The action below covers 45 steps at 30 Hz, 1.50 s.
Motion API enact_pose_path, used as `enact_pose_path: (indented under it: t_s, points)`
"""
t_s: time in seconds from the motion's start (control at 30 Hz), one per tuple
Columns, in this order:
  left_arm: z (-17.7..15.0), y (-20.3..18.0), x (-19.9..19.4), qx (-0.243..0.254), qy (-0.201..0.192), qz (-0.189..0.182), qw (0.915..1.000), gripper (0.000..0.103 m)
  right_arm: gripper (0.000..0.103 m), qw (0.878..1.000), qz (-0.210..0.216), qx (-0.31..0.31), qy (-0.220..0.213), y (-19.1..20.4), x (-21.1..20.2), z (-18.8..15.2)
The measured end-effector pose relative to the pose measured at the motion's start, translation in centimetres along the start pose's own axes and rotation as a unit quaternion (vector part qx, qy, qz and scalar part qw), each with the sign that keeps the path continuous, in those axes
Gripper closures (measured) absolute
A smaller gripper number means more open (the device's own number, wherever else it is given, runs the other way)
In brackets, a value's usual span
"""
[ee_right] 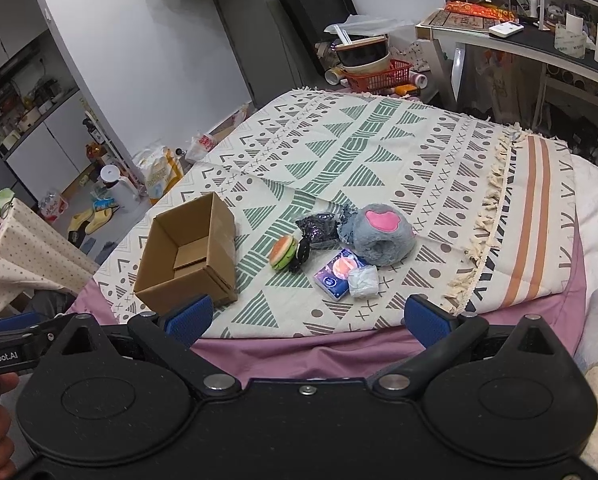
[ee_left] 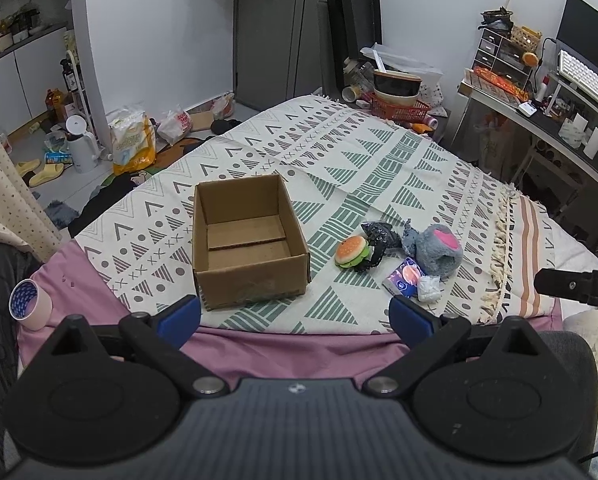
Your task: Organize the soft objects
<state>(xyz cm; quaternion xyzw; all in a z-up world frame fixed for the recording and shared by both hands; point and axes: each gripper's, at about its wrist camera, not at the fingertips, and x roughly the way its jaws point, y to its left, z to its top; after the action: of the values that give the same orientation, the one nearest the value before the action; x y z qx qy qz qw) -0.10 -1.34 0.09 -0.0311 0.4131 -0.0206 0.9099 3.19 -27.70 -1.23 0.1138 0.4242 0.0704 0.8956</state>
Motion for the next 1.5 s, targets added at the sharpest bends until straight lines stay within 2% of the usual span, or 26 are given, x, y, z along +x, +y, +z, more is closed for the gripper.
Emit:
enact_pose_path:
  t_s: [1.5]
  points:
    - [0.2, -0.3, 0.0, -0.02, 0.003, 0.004, 0.9998, 0.003, 0.0, 1.0, 0.004, -0.004, 0.004, -0.9, 0.9, 0.1]
